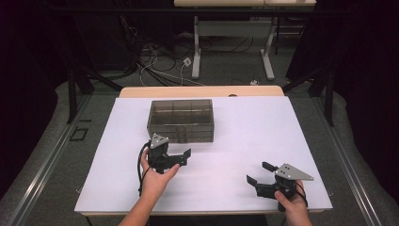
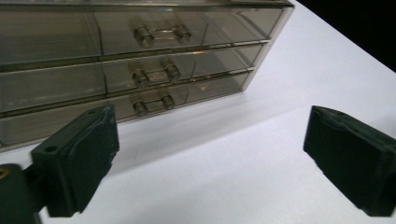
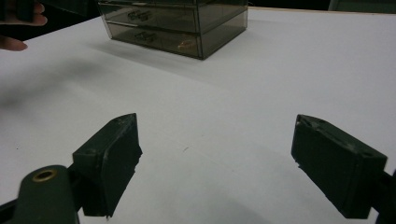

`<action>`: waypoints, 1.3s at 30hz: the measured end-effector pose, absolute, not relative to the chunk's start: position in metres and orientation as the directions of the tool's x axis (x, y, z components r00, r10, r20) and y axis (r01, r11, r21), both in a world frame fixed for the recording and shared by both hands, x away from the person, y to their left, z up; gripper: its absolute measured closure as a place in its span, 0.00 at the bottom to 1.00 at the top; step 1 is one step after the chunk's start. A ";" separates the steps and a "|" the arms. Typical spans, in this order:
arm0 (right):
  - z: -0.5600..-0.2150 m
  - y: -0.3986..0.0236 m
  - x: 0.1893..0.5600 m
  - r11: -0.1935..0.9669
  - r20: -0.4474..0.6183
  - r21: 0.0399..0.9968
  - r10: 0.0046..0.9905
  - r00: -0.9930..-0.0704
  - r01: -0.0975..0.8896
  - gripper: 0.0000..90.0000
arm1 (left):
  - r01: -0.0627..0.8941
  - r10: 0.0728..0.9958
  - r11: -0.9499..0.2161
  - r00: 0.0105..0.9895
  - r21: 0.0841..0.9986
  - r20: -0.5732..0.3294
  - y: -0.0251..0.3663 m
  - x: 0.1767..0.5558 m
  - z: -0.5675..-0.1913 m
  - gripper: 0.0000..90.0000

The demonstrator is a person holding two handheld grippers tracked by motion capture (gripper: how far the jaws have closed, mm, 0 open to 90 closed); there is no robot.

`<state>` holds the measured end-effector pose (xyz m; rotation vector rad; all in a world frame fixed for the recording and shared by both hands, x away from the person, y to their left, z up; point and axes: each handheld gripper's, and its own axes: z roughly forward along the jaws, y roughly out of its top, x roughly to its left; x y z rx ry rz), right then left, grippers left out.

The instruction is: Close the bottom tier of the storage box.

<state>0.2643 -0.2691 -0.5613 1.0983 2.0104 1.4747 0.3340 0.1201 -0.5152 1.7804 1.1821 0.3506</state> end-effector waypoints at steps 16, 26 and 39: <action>-0.561 -0.269 0.264 0.143 0.102 0.929 0.787 -0.609 0.342 0.17 | 0.534 0.814 -0.112 0.534 0.838 -0.231 0.132 0.313 -0.504 0.01; -0.561 -0.269 0.263 0.134 0.115 0.927 0.788 -0.604 0.350 0.17 | 0.520 0.816 -0.086 0.526 0.850 -0.239 0.149 0.301 -0.501 0.01; -0.561 -0.268 0.264 0.149 0.100 0.928 0.784 -0.613 0.342 0.17 | 0.513 0.827 -0.046 0.501 0.857 -0.255 0.178 0.283 -0.506 0.01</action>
